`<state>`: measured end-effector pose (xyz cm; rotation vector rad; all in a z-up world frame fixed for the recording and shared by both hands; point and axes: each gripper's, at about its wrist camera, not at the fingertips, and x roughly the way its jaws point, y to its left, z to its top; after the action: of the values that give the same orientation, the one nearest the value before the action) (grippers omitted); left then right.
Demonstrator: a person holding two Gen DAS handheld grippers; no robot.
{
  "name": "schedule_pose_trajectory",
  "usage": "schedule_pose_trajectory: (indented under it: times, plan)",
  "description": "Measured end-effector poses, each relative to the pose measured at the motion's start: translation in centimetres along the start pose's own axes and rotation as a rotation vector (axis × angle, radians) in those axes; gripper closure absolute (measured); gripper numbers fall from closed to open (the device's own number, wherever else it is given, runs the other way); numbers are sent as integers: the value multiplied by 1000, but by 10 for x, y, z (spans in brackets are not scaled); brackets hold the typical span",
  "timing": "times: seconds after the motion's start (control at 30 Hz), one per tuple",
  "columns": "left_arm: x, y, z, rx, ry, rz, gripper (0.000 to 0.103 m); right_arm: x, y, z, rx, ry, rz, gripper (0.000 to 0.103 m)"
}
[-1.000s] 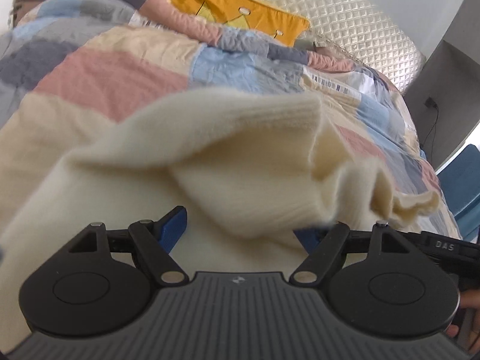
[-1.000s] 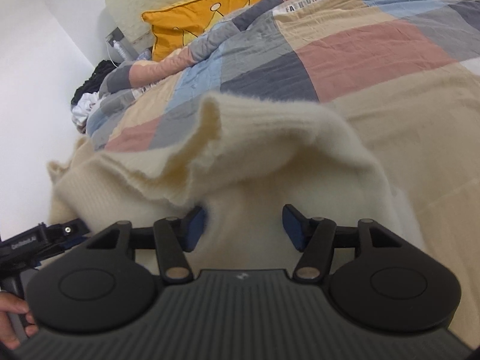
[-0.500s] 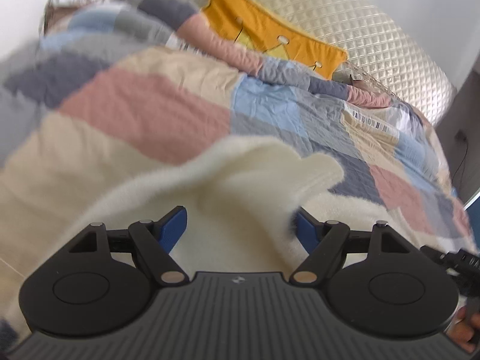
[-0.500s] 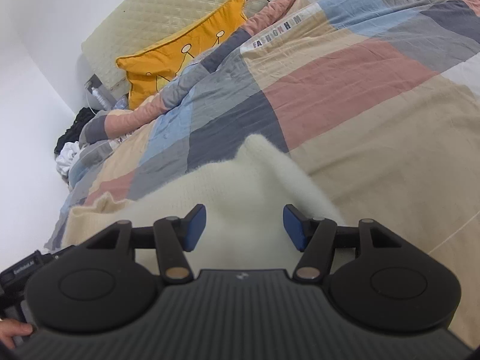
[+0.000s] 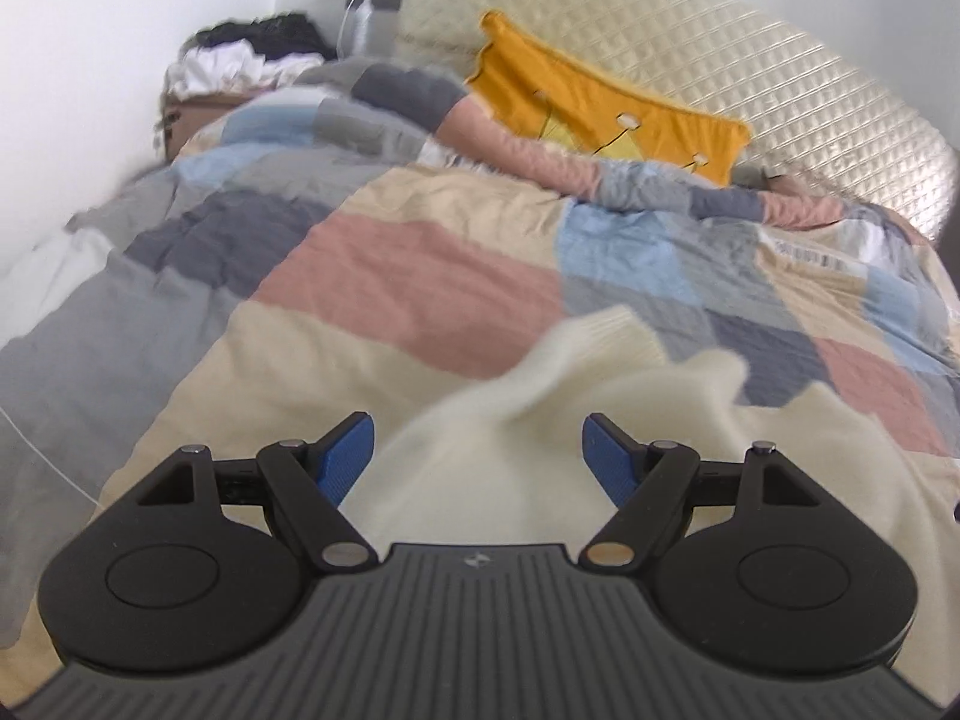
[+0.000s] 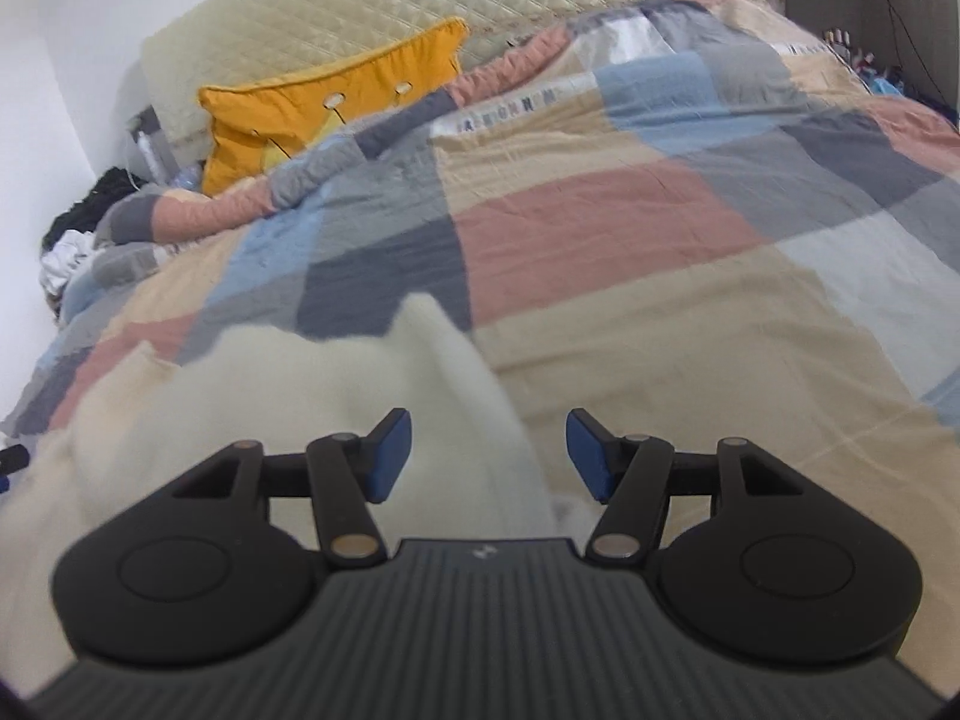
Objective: Fold large clothes
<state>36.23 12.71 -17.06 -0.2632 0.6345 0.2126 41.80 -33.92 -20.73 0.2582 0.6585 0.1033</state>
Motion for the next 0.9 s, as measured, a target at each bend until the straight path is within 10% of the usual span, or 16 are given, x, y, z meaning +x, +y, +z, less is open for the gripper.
schedule_pose_trajectory:
  times: [0.23, 0.43, 0.7, 0.9]
  plan:
    - [49, 18, 2, -70, 143, -12, 25, 24, -7, -8, 32, 89, 11, 44]
    - [45, 15, 0, -49, 78, -13, 86, 23, 0, -10, 18, 58, 24, 90]
    - [7, 34, 13, -201, -71, -75, 91, -6, 3, 1, -5, -65, -8, 92]
    - [27, 48, 8, -273, 16, -19, 92, 10, -17, -7, 38, 3, -59, 92]
